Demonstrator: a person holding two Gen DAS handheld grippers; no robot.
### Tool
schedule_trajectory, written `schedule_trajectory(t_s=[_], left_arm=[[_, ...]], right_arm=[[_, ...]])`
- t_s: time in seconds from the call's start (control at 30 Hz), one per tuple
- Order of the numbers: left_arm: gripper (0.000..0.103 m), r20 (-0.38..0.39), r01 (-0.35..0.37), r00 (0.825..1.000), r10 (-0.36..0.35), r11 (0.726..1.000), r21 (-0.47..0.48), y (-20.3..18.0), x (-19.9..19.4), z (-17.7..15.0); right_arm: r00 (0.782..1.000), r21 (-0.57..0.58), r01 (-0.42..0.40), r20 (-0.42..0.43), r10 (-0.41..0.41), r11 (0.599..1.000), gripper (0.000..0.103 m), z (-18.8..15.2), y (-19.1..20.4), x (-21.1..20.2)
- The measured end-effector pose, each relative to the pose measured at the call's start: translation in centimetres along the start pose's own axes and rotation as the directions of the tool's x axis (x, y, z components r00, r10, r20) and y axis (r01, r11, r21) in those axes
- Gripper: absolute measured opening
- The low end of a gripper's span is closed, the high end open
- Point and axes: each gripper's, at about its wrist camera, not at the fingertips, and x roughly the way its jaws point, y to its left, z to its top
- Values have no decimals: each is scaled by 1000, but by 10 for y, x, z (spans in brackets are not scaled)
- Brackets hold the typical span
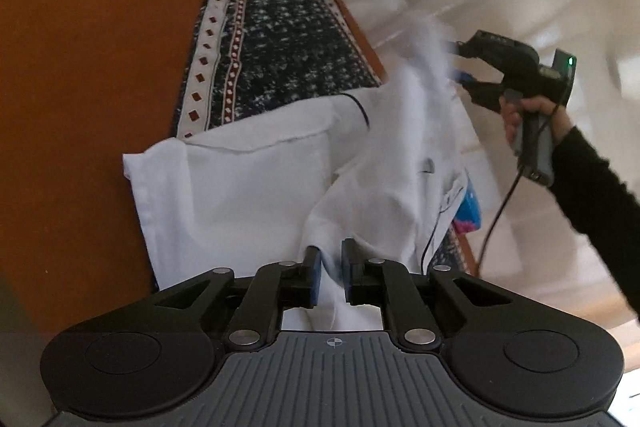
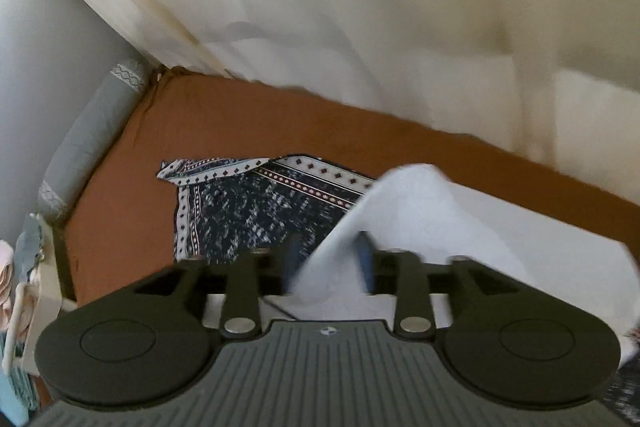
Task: Fold clothes
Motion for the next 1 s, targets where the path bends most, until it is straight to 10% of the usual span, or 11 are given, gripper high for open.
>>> schedule_trajectory(t_s=[0.07,0.17,0.3,0.6,0.87,1.0], left_arm=[[26,-11,16,1000,-17,998,-53,8,-3,8],[56,30,-20,999,21,1000,-13,13,-16,20],[57,48,-68,997,66,996,49,18,-30,34],[73,53,-31,998,16,954,298,-16,-29,64],[73,-6,-115,991,134,870,480,-32,30,49],[39,-21,-130,988,154,889,440,-22,43,50]], right_arm=[[1000,6,-6,5,6,1000,48,-1,2,2],[999,16,-23,31,22,1000,51,-3,-4,-20],[995,29,-29,100,26,999,59,-23,-13,-67],[999,72,13,38,-16,997,66,-188,-38,-137],[991,246,-68,-100,94,967,66,-327,-44,-134],[977,256,-117,-146,158,960,66,-362,-37,-121]])
